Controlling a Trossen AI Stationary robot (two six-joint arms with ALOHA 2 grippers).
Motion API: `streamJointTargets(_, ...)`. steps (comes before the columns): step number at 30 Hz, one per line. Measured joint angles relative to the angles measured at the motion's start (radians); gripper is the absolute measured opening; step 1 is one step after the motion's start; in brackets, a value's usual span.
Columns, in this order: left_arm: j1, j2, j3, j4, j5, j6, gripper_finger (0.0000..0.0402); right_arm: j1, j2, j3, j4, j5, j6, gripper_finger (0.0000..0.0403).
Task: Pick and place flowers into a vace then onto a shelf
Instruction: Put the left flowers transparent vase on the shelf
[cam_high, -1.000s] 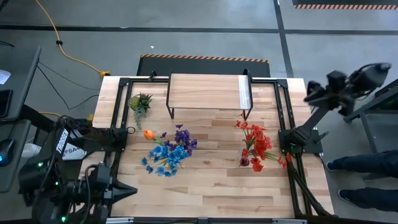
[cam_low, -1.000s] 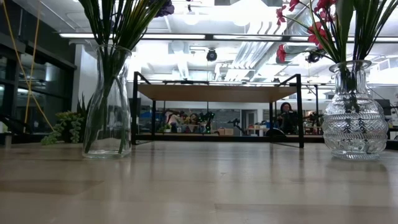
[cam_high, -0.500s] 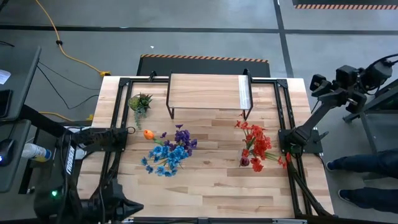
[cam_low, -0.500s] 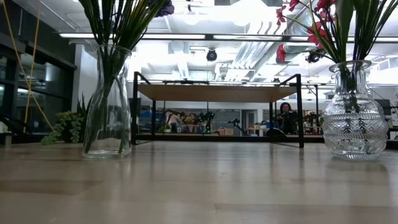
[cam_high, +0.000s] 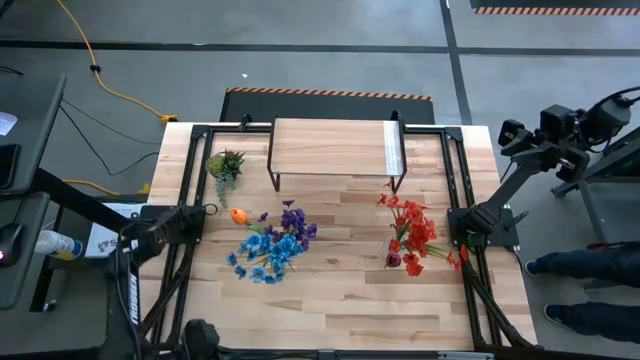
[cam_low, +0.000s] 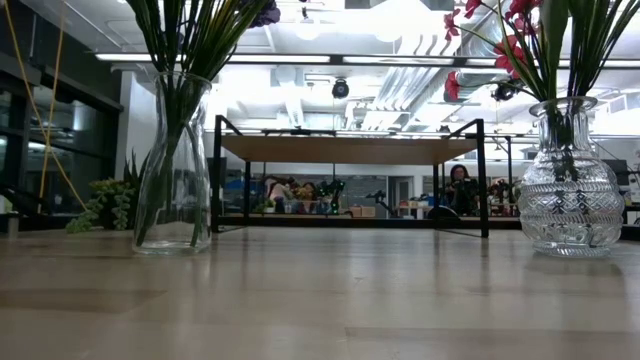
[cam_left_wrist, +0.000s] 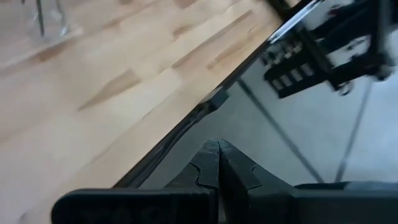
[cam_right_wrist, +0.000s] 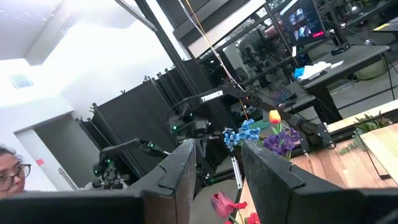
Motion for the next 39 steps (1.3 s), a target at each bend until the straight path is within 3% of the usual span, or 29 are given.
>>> streamJointTargets(4, 0.0, 0.068, 0.0, 0.0, 0.048, -0.058, 0.0042, 0.0, 0.0, 0.0, 0.0, 0.0, 0.0, 0.0124)
streamJointTargets(15, 0.038, 0.241, 0.0, 0.0, 0.057, -0.196, 0.0042, 0.0, 0.0, 0.0, 0.0, -0.001, -0.017, 0.0124)
streamJointTargets(29, 0.148, 0.326, -0.01, 0.003, 0.12, -0.035, 0.0042, 0.0, 0.001, -0.001, 0.068, -0.001, -0.018, 0.0124)
streamJointTargets(39, 0.179, 0.326, -0.079, 0.0, 0.146, -0.024, 0.0042, 0.0, 0.001, -0.001, 0.078, 0.004, -0.016, 0.0124)
